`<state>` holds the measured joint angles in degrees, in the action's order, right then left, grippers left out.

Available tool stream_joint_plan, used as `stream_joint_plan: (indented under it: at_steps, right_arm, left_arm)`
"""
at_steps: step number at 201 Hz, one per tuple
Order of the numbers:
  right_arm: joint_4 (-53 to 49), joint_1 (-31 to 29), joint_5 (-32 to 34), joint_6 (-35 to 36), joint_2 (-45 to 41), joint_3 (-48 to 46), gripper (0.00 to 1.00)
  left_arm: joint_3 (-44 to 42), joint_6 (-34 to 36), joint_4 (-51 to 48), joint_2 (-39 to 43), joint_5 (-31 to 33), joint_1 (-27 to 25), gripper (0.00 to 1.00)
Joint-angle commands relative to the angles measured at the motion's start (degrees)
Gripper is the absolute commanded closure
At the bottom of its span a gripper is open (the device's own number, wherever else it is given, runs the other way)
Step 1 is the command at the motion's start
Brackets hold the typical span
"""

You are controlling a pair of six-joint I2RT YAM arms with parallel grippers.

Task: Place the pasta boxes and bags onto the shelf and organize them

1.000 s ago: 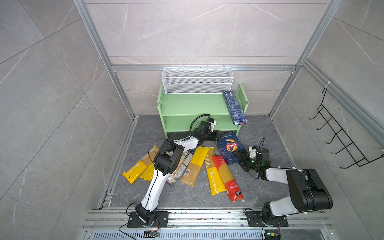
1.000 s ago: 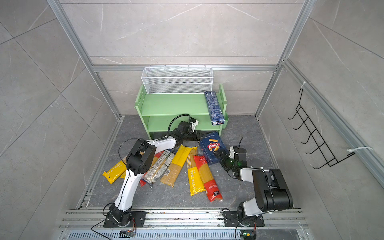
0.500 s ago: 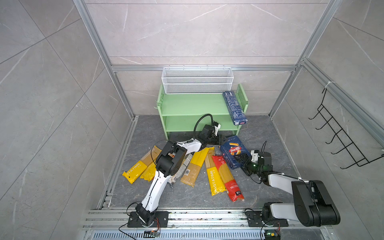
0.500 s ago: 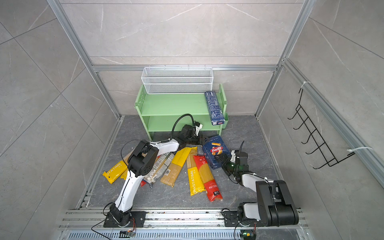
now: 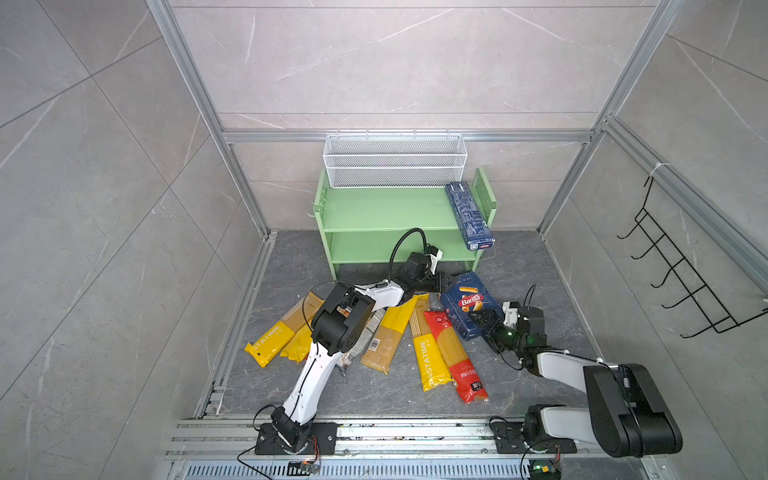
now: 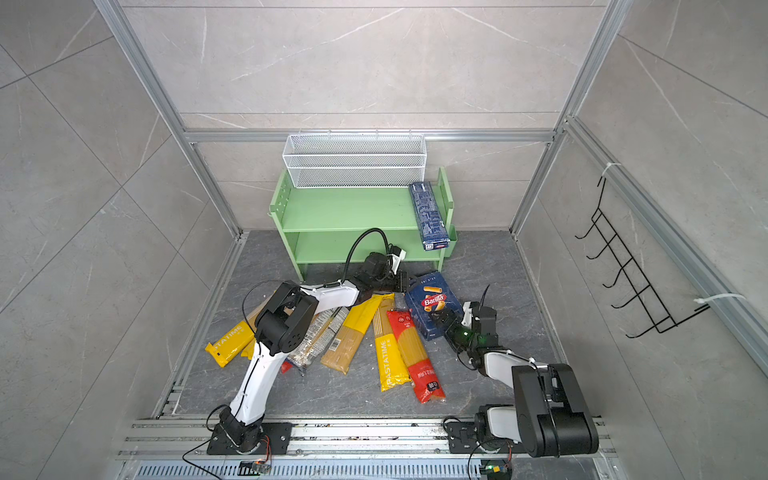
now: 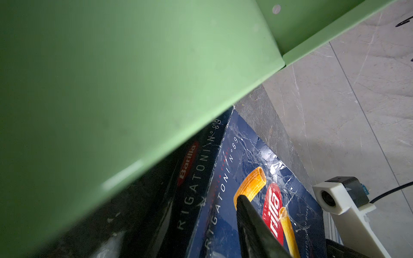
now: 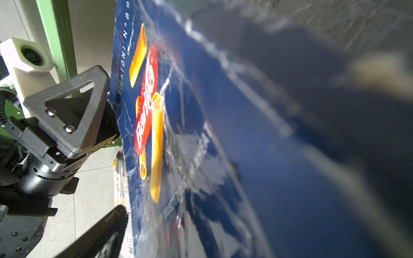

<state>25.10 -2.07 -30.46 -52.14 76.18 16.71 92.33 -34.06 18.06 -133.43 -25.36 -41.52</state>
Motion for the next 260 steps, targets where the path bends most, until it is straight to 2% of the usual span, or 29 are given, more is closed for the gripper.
stream_joint_plan:
  at_steps: [1, 34, 71, 119, 134, 176, 204, 260]
  right_arm:
    - [-2.53, -0.98, -2.52, 0.43, 2.48, -1.62, 0.01]
    - [-2.44, -0.96, -3.01, 1.2, 2.64, -1.46, 0.05]
    - [-5.5, -0.93, -2.49, 2.25, 1.13, -0.18, 0.38]
    - [-6.81, -0.98, -2.16, 2.55, -1.41, -0.2, 0.57]
    - [-7.45, -1.01, -2.0, 2.64, -2.55, -0.3, 0.58]
    - [-12.29, -0.92, -1.55, 4.33, -5.88, 0.51, 0.8]
    - [-17.69, -0.84, -0.54, 6.28, -7.63, 2.36, 0.8]
    - [-17.63, -0.42, -2.47, 6.06, -9.76, 2.84, 0.86]
  left_arm:
    - [-2.73, -2.61, -10.87, -1.16, -11.37, -8.47, 0.53]
    - [-2.95, -2.58, -10.91, -1.15, -11.33, -8.84, 0.53]
    - [-3.18, -2.58, -10.76, -1.19, -11.28, -8.93, 0.54]
    - [-3.85, -2.06, -10.88, -0.57, -11.03, -8.98, 0.54]
    - [-3.87, -1.88, -11.28, -0.54, -11.07, -8.94, 0.54]
    - [-4.71, -0.75, -12.78, 3.24, -9.16, -8.39, 0.49]
    - [-4.65, 1.28, -16.68, 6.03, -6.74, -7.24, 0.46]
    - [-4.97, 4.53, -23.09, 12.95, -1.48, -5.32, 0.41]
